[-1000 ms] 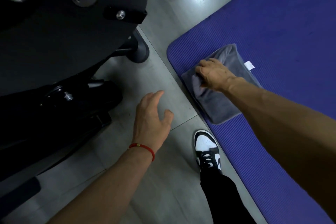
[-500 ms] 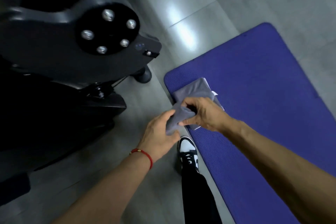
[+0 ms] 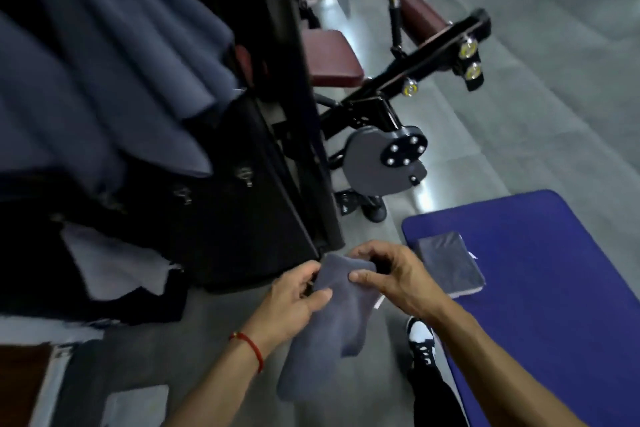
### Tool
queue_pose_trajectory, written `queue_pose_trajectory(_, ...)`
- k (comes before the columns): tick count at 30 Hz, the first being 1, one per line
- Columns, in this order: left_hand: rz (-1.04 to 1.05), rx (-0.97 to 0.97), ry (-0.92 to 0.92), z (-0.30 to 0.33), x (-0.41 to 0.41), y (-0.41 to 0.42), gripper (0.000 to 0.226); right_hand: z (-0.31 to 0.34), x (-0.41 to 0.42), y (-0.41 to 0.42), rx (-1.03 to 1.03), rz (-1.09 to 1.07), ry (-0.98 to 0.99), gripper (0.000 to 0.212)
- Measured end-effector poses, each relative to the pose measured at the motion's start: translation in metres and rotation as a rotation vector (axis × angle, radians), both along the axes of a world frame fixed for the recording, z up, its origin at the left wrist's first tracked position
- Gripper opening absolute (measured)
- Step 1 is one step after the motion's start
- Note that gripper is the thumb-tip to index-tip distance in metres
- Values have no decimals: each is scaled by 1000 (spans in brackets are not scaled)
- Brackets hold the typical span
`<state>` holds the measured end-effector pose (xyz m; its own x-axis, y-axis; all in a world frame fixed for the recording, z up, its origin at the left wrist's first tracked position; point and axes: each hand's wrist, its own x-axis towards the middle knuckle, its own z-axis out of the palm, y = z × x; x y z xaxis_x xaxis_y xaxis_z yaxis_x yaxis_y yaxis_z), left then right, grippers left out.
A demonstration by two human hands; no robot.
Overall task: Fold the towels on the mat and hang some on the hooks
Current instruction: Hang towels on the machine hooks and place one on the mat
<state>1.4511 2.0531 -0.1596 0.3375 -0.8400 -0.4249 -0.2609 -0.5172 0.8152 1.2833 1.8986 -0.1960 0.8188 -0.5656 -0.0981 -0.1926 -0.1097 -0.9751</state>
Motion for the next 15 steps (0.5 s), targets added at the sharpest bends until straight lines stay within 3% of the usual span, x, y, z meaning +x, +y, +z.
queue_pose_trajectory(5,233,-82,97,63,41,135,24,68,71,124,-312,91,-147,33)
queue_pose_trajectory(8,315,-171,99,88,58,201,27,93,103,184,-518,143,-210,21)
queue_pose_trajectory(15,331,-317,180,100,88,293,40,122,157,256,-440,404,-152,15)
